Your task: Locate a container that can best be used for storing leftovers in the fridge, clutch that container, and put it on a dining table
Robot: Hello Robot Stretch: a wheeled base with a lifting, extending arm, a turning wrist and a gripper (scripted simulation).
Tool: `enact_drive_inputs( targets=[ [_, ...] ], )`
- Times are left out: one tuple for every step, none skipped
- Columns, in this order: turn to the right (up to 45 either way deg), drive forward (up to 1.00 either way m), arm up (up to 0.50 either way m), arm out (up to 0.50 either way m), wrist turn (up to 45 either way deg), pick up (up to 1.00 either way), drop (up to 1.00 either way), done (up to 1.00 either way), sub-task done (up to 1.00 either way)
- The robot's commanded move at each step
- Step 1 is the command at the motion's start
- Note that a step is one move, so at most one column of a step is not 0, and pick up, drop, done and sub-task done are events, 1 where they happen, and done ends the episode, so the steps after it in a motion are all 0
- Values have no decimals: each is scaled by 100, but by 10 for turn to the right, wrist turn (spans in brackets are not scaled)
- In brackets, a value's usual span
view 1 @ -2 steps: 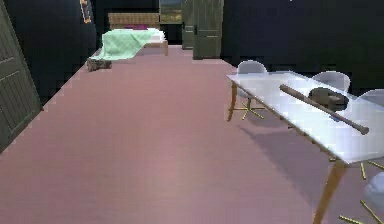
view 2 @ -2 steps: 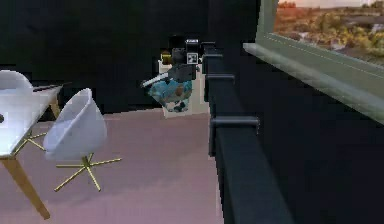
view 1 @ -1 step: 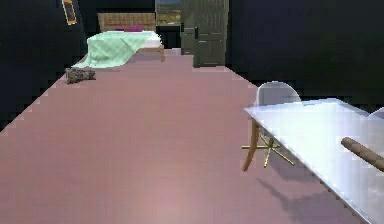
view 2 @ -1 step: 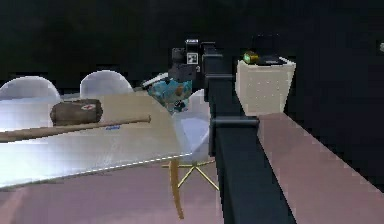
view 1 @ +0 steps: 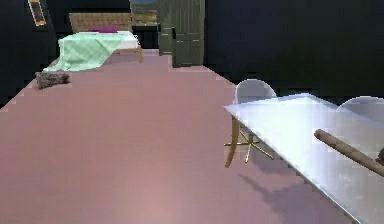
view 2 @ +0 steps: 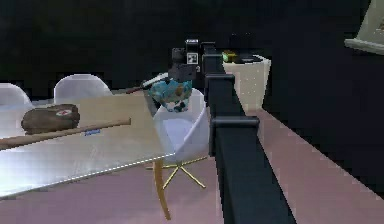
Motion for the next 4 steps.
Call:
enact_drive_inputs(
  targets=[
    [0, 70, 0, 0, 0, 0, 0, 0, 0],
    [-300, 0, 0, 0, 0, 0, 0, 0, 0],
    [0, 0, 0, 0, 450, 0, 0, 0, 0],
    [0, 0, 0, 0, 120, 0, 0, 0, 0]
  ],
)
